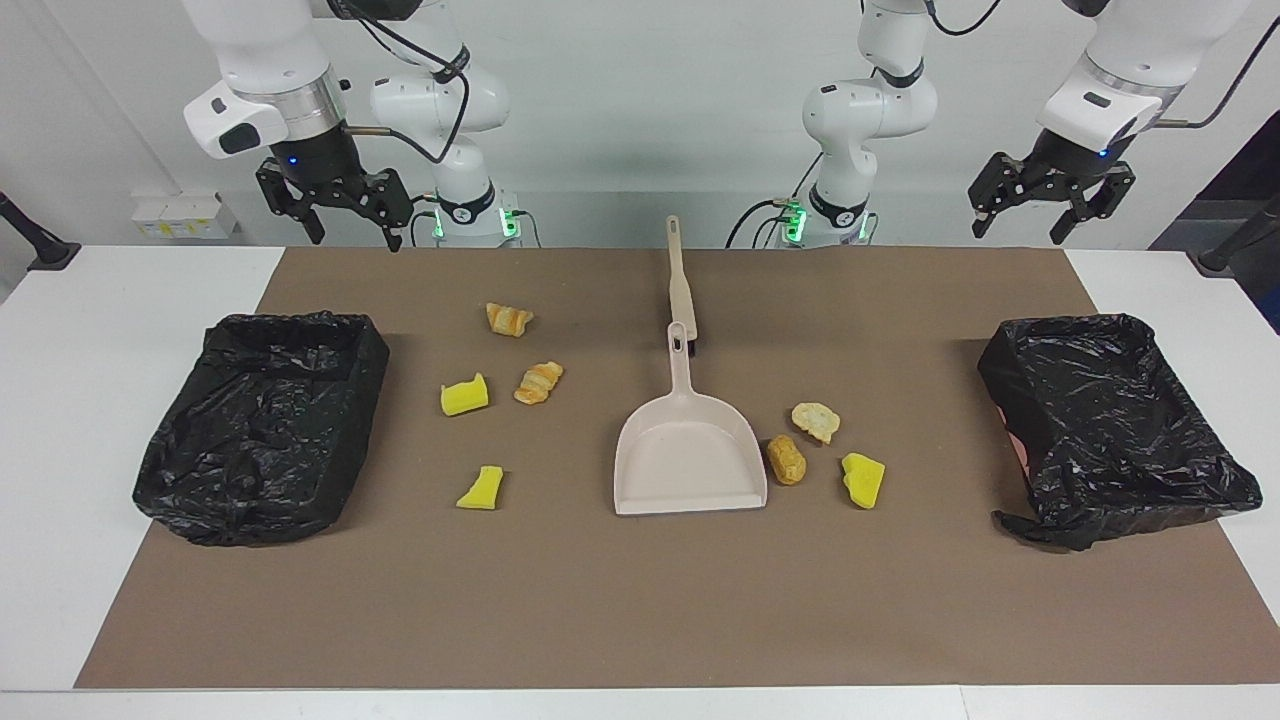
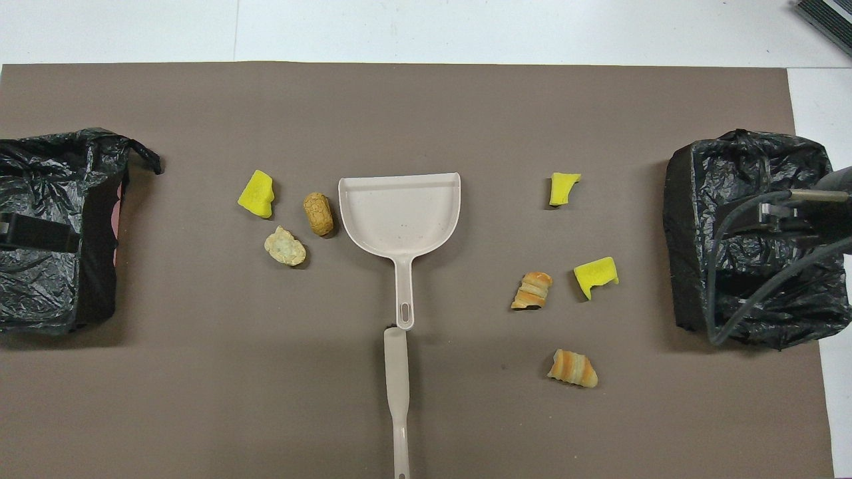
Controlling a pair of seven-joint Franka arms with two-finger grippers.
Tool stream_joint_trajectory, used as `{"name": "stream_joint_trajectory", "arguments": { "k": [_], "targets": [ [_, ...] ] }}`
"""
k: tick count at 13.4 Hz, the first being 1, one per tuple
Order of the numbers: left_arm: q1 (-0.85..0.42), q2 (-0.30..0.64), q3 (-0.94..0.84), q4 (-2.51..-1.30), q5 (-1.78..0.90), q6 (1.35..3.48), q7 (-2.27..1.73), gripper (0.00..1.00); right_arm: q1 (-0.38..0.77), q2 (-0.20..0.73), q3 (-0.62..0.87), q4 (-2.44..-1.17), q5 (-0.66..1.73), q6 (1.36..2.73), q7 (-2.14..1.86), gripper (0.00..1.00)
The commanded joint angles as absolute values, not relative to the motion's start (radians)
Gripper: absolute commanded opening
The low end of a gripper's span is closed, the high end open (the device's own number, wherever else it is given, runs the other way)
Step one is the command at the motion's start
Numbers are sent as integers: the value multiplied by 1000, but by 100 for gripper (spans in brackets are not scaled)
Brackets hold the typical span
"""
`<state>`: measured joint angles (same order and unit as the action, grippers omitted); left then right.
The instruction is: Sweep and dump trash in bin
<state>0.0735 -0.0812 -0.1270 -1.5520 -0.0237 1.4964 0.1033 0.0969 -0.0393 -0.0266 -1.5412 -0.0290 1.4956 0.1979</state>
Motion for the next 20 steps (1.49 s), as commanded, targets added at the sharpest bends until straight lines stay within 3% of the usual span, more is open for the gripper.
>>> {"name": "stream_joint_trajectory", "arguments": {
  "k": [1,9,12,20],
  "targets": [
    [77,-80,-132,-1546,-8,1508,87,100,83,-57,-21,-1560,-20,1497,179,100],
    [72,-80,-132,-1545,-8,1491,90,100,83,-57,-21,-1560,-20,1497,179,100],
    [81,-100,-130,-1542,-8,1376,84,100,83,-57,-21,-1560,-20,1499,179,100],
    [71,-103,-132,-1549,-8,1405,72,100,83,-57,-23,-1560,-20,1497,179,100]
  ]
}}
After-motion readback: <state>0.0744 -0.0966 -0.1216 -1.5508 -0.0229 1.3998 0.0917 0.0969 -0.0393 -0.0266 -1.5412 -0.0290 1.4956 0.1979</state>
